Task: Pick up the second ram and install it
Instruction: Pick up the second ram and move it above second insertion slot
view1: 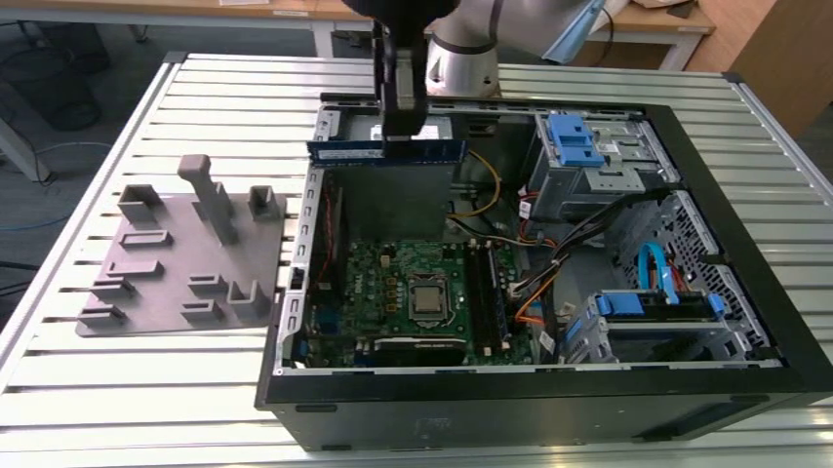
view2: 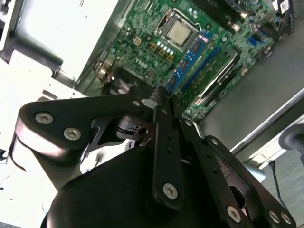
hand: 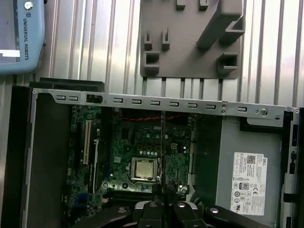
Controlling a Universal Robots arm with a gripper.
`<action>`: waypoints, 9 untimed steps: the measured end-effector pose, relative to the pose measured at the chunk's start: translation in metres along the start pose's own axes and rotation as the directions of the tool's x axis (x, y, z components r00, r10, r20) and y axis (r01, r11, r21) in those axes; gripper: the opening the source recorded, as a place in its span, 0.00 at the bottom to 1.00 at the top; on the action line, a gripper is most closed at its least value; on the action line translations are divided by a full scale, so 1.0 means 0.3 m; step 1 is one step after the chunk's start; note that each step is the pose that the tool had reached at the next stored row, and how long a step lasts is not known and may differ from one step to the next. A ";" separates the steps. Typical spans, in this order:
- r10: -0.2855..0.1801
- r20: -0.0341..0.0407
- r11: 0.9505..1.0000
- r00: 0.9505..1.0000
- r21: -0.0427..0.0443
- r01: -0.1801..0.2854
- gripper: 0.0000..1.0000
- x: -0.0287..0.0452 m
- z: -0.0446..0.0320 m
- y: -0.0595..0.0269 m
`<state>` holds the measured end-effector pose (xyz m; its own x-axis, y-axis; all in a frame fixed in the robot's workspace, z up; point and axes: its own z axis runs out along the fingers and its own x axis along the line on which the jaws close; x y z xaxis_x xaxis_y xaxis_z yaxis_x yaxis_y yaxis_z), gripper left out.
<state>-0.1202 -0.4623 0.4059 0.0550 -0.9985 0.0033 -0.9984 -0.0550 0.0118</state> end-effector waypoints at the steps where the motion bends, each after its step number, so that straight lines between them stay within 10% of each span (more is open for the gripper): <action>1: 0.000 0.000 1.000 1.000 0.000 0.000 0.14 0.001 0.006 -0.009; 9: 0.000 0.000 1.000 1.000 0.000 0.000 0.14 0.004 0.054 -0.081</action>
<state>-0.0960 -0.4623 0.3894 0.0552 -0.9985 0.0032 -0.9984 -0.0551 0.0118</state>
